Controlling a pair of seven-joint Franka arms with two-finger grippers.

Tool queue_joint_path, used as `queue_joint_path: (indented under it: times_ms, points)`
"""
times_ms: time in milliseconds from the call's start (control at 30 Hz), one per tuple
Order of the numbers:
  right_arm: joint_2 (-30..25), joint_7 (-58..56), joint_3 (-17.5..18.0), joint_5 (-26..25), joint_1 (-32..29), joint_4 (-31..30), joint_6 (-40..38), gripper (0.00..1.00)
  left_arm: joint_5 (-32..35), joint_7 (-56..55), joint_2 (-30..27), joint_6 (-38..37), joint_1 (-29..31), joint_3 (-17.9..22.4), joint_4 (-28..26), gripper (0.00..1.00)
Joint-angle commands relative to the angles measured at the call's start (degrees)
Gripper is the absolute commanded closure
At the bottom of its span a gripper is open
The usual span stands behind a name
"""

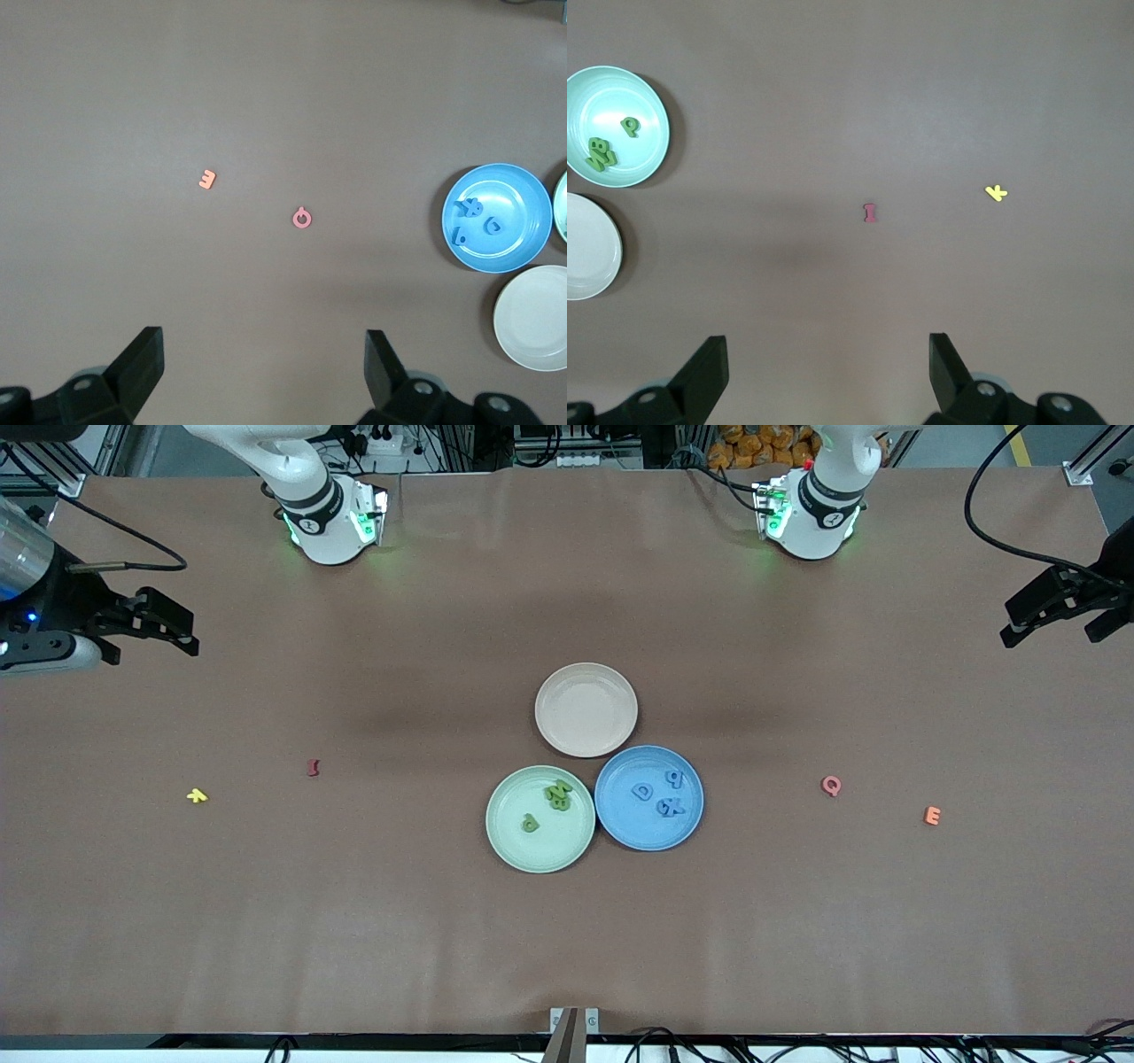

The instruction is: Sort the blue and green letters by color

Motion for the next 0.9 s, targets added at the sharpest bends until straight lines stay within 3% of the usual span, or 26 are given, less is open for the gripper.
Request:
queue_joint_path:
  times_ms: [0, 867]
  points:
    - [0.28, 0.01, 0.18, -0.68, 0.63, 0.18, -0.22, 0.00, -1.78, 2.00, -1.55, 1.13, -1.01, 0.73, -3.69, 0.00]
    - [1.33, 0.01, 0.18, -1.47, 0.72, 0.18, 0.22, 0.00, -1.16, 1.83, -0.50, 4.30, -2.42, 2.23, -4.83, 0.00]
